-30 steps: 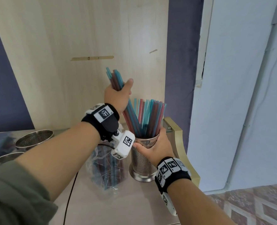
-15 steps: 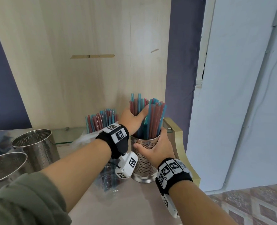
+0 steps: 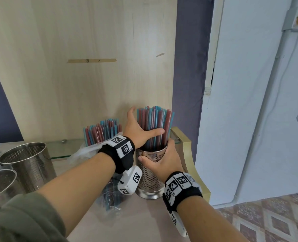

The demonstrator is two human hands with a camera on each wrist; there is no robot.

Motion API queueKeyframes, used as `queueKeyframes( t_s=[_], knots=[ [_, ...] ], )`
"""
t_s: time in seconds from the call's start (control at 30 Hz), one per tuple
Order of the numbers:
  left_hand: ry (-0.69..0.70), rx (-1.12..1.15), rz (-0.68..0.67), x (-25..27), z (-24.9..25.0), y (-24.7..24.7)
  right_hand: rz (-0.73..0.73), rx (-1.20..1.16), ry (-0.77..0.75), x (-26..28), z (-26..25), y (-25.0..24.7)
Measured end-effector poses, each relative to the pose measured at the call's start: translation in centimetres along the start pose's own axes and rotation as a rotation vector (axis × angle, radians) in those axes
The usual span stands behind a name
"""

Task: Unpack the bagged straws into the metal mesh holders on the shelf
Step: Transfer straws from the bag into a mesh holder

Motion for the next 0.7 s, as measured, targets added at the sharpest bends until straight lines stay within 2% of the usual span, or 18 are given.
queueKeyframes(
  t_s=[0.1,0.3,0.37,0.47,0.53,0.6,0.7],
  knots=[
    [-0.058,0.031,0.053,-0.5,-0.7,0.1,-0.003,0.0,0.002,0.0,0.0,0.0],
    [-0.048,0.038,0.02,0.4,1.1,-1.5,-0.006,0.017,0.004,0.1,-0.2,-0.2],
    [-0.032,0.051,0.119,0.6,2.5,-3.4,-0.009,0.022,0.012,0.1,-0.3,-0.3],
    [-0.025,0.074,0.355,0.0,3.8,-7.6,-0.025,0.016,0.019,0.1,-0.4,-0.4],
    [-0.092,0.057,0.45,-0.8,3.1,-10.7,-0.028,0.011,0.02,0.1,-0.5,-0.4],
    [-0.2,-0.033,0.472,-1.4,1.2,-13.3,-0.024,0.006,0.019,0.2,-0.5,-0.4],
    [-0.374,-0.296,0.329,-1.3,-1.5,-15.4,-0.027,0.009,0.017,0.2,-0.5,-0.3]
  ],
)
Point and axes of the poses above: each hand's wrist, its own x-axis away from the middle knuckle, its own y-axis out of the palm, z = x × y, the point moved 1 cm from there along -x, towards the middle knuckle, and after that the axes turned 4 degrees about y, right-handed, at the moved point
